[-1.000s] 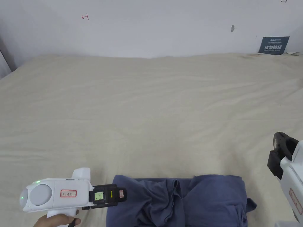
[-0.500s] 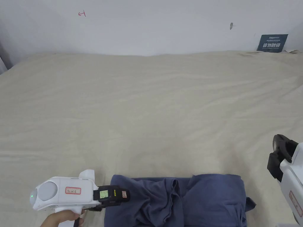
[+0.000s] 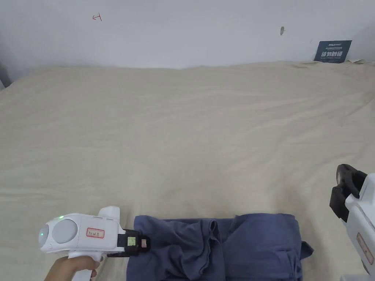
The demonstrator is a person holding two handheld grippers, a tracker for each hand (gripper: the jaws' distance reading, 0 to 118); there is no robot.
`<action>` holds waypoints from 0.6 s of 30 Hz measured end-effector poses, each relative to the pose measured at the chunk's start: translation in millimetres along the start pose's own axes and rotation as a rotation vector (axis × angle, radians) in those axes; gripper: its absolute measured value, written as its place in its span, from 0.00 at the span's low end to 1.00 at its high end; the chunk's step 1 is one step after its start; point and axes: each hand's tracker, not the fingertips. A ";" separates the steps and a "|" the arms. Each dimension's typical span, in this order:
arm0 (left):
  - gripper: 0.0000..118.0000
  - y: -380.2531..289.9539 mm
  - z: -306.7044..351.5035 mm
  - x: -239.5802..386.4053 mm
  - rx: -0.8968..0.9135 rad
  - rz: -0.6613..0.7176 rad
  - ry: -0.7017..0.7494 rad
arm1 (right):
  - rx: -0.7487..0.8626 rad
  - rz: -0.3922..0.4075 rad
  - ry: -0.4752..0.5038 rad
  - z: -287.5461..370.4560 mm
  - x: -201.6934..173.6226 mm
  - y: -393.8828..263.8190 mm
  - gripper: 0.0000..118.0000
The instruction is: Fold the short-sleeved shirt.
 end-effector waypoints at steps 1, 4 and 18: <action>0.04 2.6 4.4 2.4 0.000 -0.006 -0.003 | 0.002 0.000 -0.001 0.0 0.3 0.6 0.01; 0.04 8.7 23.2 2.5 0.005 -0.015 0.002 | 0.009 -0.005 -0.001 -0.2 1.3 2.2 0.01; 0.03 12.0 111.1 -33.0 0.026 0.049 0.195 | 0.021 -0.009 0.021 -1.9 -5.1 3.3 0.01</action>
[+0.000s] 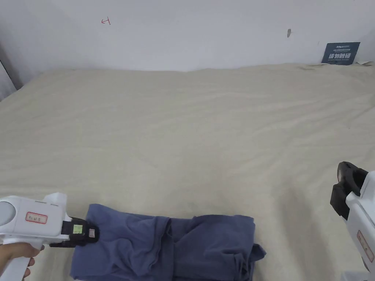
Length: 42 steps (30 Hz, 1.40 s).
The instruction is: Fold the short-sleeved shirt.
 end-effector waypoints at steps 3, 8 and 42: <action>0.03 1.5 0.1 1.4 -0.013 0.026 0.024 | -0.002 0.001 0.004 0.3 -1.9 -0.7 0.01; 0.03 6.3 -9.7 46.2 -0.056 -0.032 0.123 | -0.002 -0.002 0.008 2.2 -1.1 -1.1 0.01; 0.08 -14.2 -185.3 289.8 -0.254 -0.361 -0.011 | -0.002 -0.022 -0.053 23.7 32.3 -8.5 0.01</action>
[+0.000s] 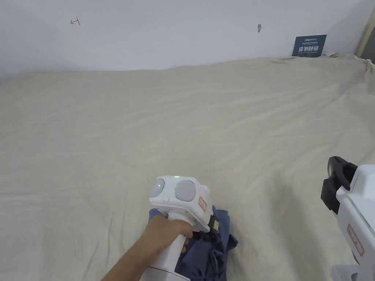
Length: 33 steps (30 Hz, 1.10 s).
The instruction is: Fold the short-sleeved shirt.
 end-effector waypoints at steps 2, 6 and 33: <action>0.26 -1.3 1.6 -0.1 0.006 -0.005 -0.026 | -0.002 0.003 0.003 -0.3 -0.7 -0.3 0.01; 0.89 -1.4 11.4 0.3 0.029 0.055 -0.137 | -0.008 0.011 0.008 -1.5 -3.3 -0.3 0.01; 0.00 -106.8 45.4 -53.0 0.650 0.058 0.064 | -0.017 0.009 0.025 -4.2 -14.8 1.8 0.01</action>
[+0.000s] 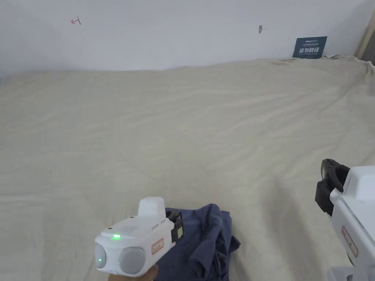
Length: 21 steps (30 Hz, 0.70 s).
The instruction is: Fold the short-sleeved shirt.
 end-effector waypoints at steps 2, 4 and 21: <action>0.00 -11.5 -8.8 7.7 -0.007 -0.012 0.000 | -0.004 0.004 0.000 0.7 0.4 -1.2 0.01; 0.00 -20.3 -13.2 15.5 0.002 -0.034 -0.024 | -0.006 0.007 -0.002 1.4 1.9 -1.7 0.01; 0.00 -57.4 -63.6 83.7 -0.108 -0.097 -0.105 | -0.024 -0.004 -0.047 7.7 24.0 -9.5 0.01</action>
